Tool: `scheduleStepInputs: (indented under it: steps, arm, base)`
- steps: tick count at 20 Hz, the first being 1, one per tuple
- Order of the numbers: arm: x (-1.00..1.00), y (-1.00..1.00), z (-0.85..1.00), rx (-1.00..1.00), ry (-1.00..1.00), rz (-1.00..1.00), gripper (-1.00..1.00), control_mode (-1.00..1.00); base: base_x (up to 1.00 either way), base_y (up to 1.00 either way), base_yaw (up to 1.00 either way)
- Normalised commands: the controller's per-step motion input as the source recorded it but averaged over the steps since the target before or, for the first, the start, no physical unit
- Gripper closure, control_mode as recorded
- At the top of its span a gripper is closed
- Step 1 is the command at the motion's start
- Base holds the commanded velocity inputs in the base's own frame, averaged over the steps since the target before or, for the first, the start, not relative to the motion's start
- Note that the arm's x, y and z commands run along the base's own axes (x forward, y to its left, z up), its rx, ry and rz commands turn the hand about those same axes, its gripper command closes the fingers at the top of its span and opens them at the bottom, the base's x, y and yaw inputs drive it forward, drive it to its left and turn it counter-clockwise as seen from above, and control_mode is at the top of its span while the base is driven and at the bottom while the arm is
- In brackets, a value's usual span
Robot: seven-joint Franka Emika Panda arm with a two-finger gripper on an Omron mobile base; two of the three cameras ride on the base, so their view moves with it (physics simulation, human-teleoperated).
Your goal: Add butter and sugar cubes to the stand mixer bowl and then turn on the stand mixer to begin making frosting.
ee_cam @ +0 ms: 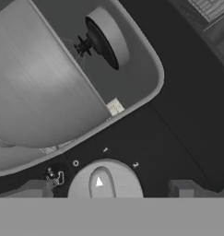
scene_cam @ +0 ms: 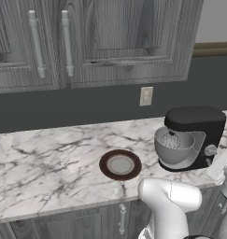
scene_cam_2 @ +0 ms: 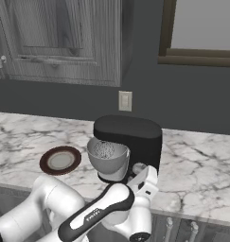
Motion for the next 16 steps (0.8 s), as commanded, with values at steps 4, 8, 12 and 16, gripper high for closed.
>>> scheduleStepInputs:
  steps: [4, 8, 12, 16]
  arm:
    - [0.01, 0.0, 0.0, -0.04, 0.0, -0.02, -1.0, -1.0]
    - [0.05, 0.01, 0.0, -0.03, 0.0, -0.02, -1.0, -1.0]
    - [0.12, 0.0, 0.0, -0.02, 0.0, -0.01, -1.0, -1.0]
    - [0.16, 0.03, 0.0, -0.01, 0.0, -0.01, -1.0, -1.0]
  base:
    - [0.0, 0.0, 0.0]
    - [0.0, 0.0, 0.0]
    - [0.0, 0.0, 0.0]
    - [0.0, 0.0, 0.0]
